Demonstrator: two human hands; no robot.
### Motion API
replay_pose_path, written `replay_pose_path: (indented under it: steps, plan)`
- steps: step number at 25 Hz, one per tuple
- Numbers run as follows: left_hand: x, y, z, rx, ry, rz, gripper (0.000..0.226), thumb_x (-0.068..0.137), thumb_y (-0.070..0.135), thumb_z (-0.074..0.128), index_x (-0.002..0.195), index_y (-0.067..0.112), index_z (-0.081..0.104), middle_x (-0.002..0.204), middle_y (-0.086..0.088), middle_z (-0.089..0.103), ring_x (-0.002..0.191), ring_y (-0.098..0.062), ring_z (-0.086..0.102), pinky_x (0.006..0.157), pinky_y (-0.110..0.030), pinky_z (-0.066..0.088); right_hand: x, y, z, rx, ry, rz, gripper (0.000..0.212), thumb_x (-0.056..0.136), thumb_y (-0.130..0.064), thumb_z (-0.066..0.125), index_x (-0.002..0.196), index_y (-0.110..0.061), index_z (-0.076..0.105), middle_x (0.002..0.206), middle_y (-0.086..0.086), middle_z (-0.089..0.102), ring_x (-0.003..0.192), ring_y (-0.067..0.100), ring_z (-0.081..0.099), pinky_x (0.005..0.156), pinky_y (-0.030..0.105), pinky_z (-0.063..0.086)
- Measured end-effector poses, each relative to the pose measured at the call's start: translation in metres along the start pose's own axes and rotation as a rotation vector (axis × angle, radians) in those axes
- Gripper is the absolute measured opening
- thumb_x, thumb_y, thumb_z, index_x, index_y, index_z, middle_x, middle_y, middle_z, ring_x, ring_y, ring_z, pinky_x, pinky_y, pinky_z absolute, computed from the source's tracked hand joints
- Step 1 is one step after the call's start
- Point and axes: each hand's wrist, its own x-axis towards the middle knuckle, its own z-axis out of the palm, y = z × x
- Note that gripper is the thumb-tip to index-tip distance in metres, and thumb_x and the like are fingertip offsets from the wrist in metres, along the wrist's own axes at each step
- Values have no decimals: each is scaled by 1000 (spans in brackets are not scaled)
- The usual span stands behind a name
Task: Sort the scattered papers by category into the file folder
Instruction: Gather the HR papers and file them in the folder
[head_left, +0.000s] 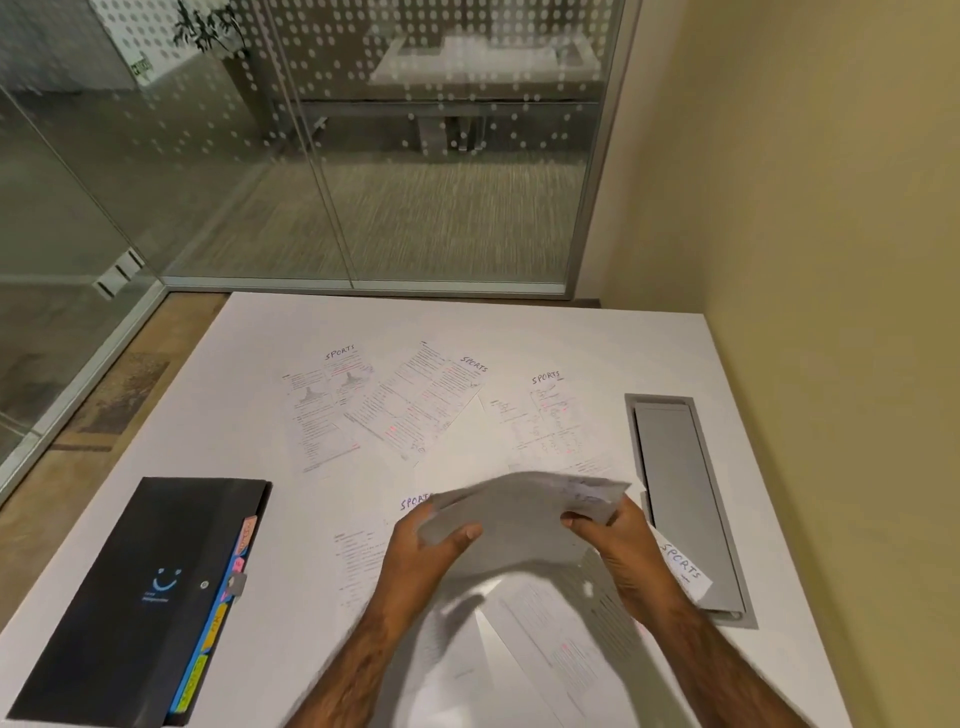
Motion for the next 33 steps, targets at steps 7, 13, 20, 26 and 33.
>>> replay_pose_path:
  steps: [7, 13, 20, 26, 33]
  plan:
    - [0, -12, 12, 78, 22, 5, 13, 92, 17, 74, 100, 27, 76, 89, 16, 79, 82, 2, 72, 75, -18, 52, 4, 17, 0, -63, 102, 3, 32, 87, 9, 62, 104, -18, 67, 101, 4, 74, 95, 21, 67, 76, 27, 51]
    - [3, -20, 16, 22, 36, 1, 17, 88, 21, 78, 103, 28, 76, 100, 13, 79, 98, -6, 73, 84, -25, 57, 8, 14, -1, -1, 40, 3, 42, 87, 14, 55, 111, -19, 65, 102, 1, 74, 92, 13, 69, 72, 22, 53]
    - [3, -18, 24, 77, 39, 36, 23, 91, 13, 75, 94, 35, 78, 94, 16, 79, 90, 0, 73, 75, -15, 53, 16, 24, 0, -25, 140, -25, 34, 83, 8, 61, 104, -17, 70, 99, 1, 74, 98, 19, 69, 87, 36, 54]
    - [3, -21, 25, 94, 16, 65, 29, 94, 14, 71, 88, 41, 80, 94, 5, 79, 89, -8, 73, 76, -25, 55, 10, 14, 0, -30, 59, -135, 18, 85, 6, 66, 84, -9, 75, 83, 16, 69, 78, 15, 65, 71, 29, 50]
    - [-1, -28, 29, 20, 36, -61, 15, 91, 18, 75, 100, 30, 77, 95, 16, 79, 95, -2, 73, 82, -19, 54, 9, 11, 7, -108, 49, -75, 41, 86, 14, 57, 96, -22, 74, 90, -8, 75, 89, 8, 70, 73, 18, 53]
